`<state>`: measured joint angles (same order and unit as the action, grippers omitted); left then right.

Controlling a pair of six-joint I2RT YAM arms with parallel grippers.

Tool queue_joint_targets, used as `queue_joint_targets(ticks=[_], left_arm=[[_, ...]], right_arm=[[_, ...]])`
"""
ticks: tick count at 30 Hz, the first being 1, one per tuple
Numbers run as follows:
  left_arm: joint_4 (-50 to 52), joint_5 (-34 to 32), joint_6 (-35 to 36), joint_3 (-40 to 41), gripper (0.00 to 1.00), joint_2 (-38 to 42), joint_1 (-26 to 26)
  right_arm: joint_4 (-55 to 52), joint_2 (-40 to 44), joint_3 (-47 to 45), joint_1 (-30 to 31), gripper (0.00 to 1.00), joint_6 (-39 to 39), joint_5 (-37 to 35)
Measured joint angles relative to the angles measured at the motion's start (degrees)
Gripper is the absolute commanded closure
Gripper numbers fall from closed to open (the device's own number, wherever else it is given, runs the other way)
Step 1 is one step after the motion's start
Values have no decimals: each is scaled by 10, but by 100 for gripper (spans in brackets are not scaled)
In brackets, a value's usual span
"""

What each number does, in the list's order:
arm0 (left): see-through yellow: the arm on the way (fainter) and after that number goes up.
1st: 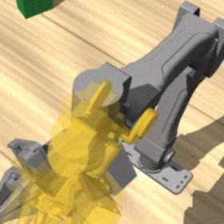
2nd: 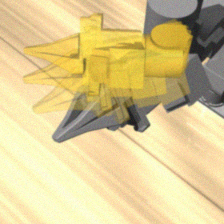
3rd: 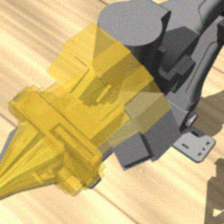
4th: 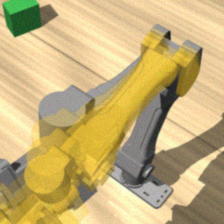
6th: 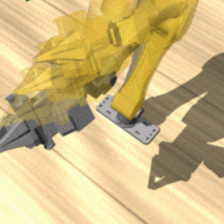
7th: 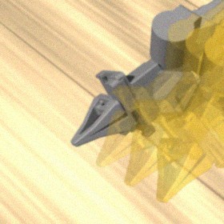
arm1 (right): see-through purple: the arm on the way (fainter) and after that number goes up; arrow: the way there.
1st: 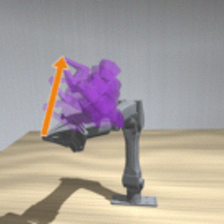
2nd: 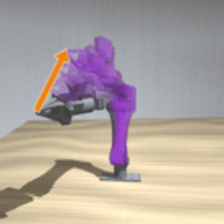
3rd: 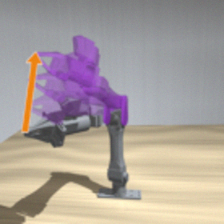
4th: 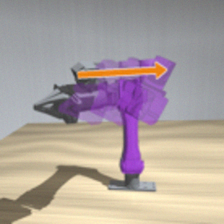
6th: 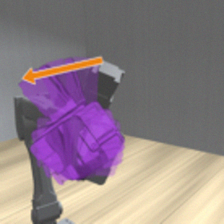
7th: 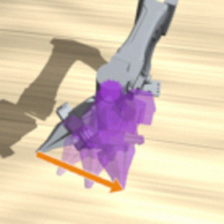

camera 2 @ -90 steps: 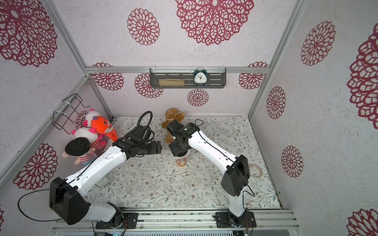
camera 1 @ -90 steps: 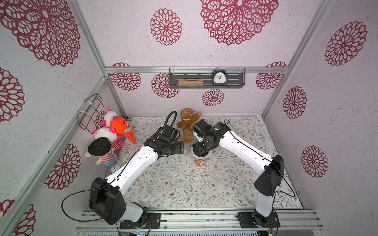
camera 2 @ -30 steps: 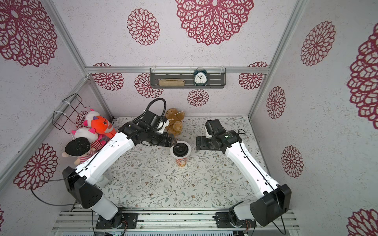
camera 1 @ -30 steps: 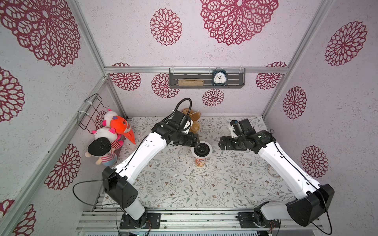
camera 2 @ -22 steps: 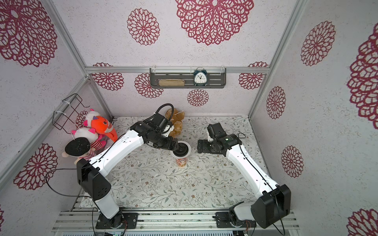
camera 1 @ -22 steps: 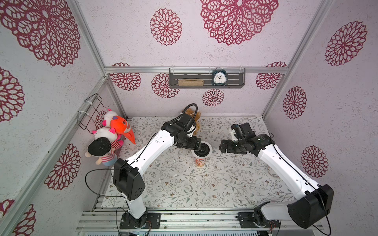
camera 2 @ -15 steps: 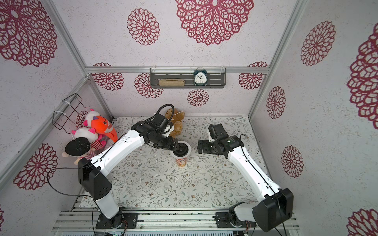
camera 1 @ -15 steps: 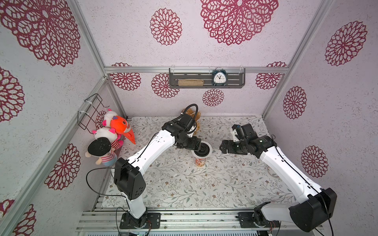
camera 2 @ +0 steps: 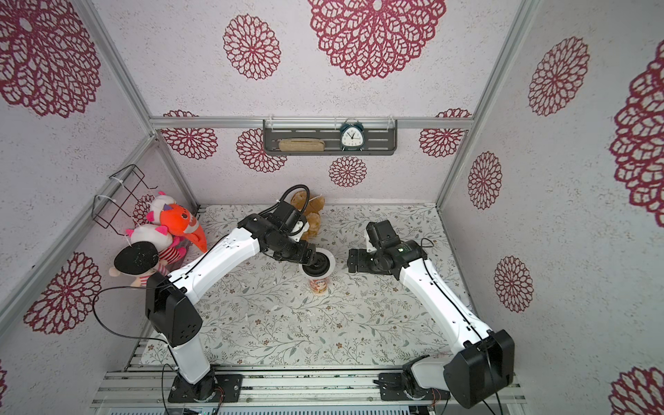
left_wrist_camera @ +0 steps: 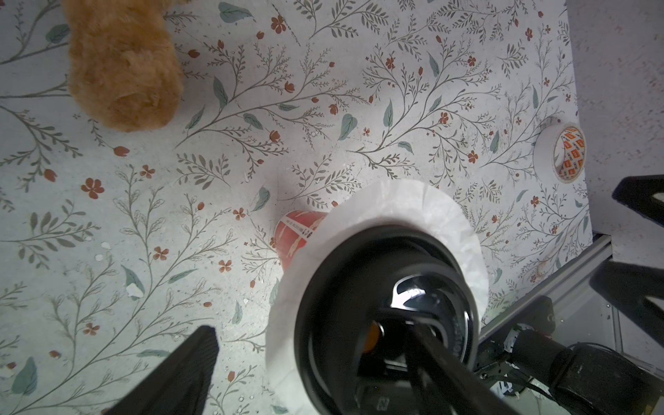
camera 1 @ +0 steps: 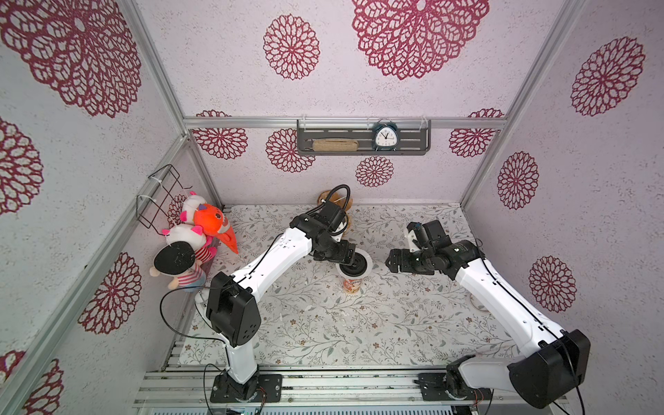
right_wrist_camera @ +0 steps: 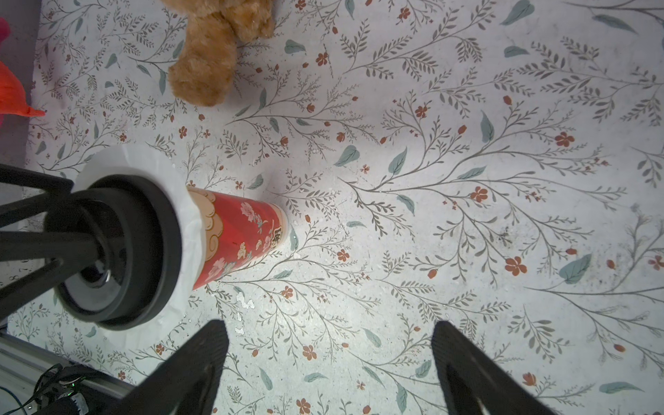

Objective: Put the leak-proof paper on the milk tea cups
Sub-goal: Secure the cup lid on the cup.

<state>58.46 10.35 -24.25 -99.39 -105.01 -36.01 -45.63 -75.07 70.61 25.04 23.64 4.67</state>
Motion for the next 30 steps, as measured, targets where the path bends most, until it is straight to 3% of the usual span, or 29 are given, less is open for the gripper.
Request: queue_joint_targets(ticks=[30], left_arm=[[-34,5,-12,25,15,6,-2]], right_arm=[[12,6,-9,-2,8,0,15]])
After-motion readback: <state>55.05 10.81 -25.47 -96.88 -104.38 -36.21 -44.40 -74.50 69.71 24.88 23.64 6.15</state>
